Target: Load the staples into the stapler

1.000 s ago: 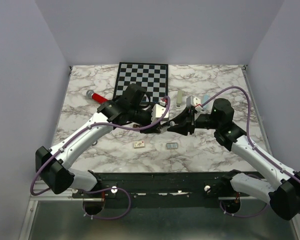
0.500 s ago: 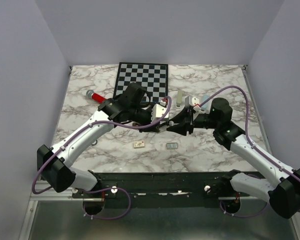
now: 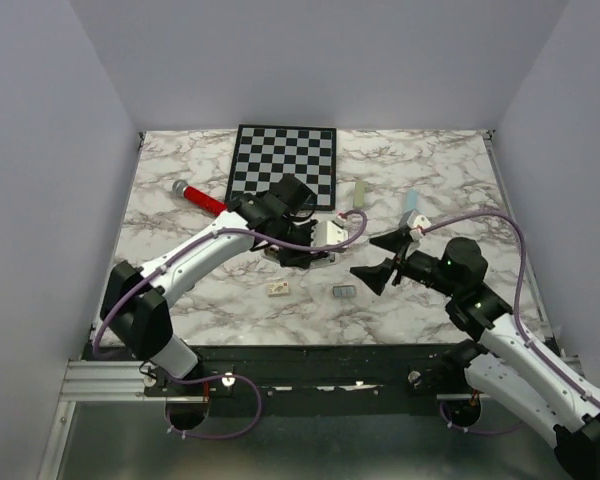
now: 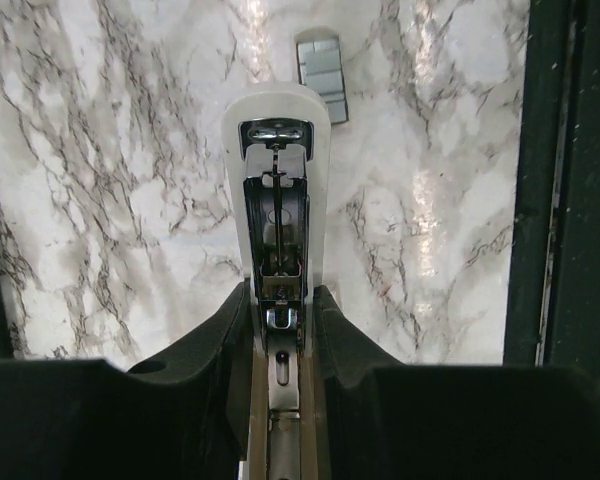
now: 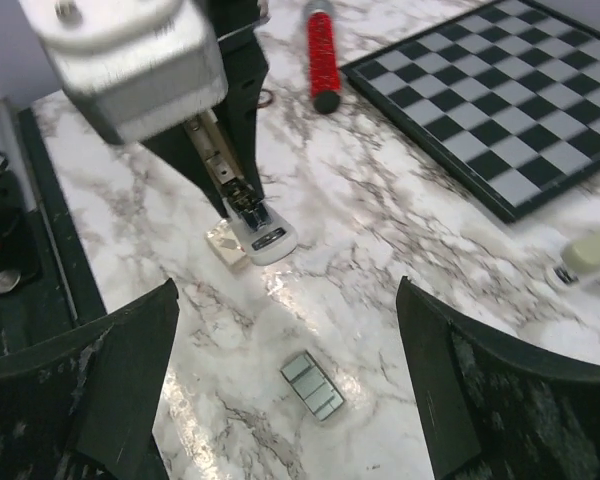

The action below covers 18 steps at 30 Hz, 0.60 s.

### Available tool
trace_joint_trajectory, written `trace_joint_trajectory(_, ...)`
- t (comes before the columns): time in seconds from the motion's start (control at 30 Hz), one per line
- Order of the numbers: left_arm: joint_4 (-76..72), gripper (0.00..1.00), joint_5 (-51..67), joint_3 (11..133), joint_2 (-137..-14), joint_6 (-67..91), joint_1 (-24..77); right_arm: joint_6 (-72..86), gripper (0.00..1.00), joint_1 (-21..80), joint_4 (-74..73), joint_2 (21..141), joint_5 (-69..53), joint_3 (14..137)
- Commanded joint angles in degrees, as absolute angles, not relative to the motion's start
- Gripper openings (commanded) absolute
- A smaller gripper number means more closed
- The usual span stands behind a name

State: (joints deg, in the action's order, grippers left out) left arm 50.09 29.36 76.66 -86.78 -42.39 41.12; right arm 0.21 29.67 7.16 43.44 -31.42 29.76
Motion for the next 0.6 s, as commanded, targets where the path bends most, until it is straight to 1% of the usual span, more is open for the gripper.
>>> trace_joint_trajectory(0.0,51.68,0.0,19.8,80.5,-93.24,-44.91,43.15,7.03,0.96,29.88,3.18,35.36,-13.03,24.89)
trace_joint_trajectory(0.13,53.79,0.0,16.09,84.98,-100.53,-45.97,43.86,10.45,0.97,29.88,-2.43,31.13,-7.31,23.82)
trace_joint_trajectory(0.27,55.27,0.0,11.61,87.71,-107.9,-46.41,45.08,13.09,0.97,29.88,-5.71,27.52,-5.63,23.38)
trace_joint_trajectory(0.4,55.2,0.0,7.92,88.77,-112.67,-46.41,45.97,14.41,0.97,29.88,-8.08,24.44,-4.84,22.41)
trace_joint_trajectory(0.5,55.46,0.03,6.07,89.29,-115.22,-46.58,46.14,15.03,0.97,29.88,-9.93,21.98,-4.57,21.89)
trace_joint_trajectory(0.57,55.37,0.07,4.84,89.56,-116.54,-46.41,46.32,15.12,0.97,29.88,-11.42,20.66,-4.13,21.71)
